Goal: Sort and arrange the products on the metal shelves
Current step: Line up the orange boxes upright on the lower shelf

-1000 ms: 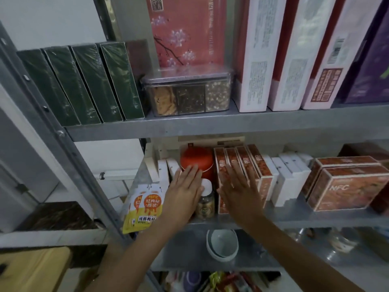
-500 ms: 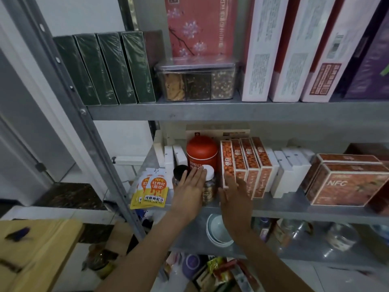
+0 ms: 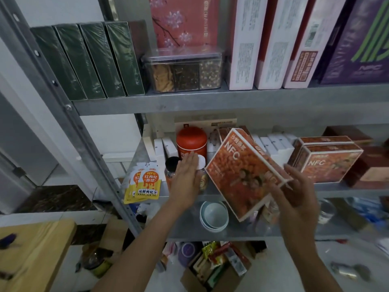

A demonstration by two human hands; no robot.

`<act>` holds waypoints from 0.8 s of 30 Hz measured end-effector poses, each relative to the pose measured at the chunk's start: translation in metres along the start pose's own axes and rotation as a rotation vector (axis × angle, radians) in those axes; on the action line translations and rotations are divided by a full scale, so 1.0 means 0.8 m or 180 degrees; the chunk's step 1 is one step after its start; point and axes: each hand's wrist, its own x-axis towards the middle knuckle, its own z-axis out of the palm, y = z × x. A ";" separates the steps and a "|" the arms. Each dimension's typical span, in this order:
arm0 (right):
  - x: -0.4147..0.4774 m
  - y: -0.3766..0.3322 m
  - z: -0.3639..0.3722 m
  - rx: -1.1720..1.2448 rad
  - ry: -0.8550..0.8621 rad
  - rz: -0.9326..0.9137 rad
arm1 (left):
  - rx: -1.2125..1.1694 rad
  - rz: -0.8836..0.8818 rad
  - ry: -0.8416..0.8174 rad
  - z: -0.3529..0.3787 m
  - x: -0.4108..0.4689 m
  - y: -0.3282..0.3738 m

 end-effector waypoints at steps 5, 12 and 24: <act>0.028 -0.005 -0.034 0.0778 -0.0014 0.0829 | -0.2595 -0.0577 -0.0486 -0.017 -0.023 0.050; 0.048 0.019 -0.012 0.0936 -0.0199 0.1759 | -0.3102 -0.1029 -0.0252 -0.011 -0.053 0.064; 0.010 0.030 0.025 0.1378 -0.1148 0.2600 | -0.2951 -0.1373 0.0561 -0.030 -0.078 0.050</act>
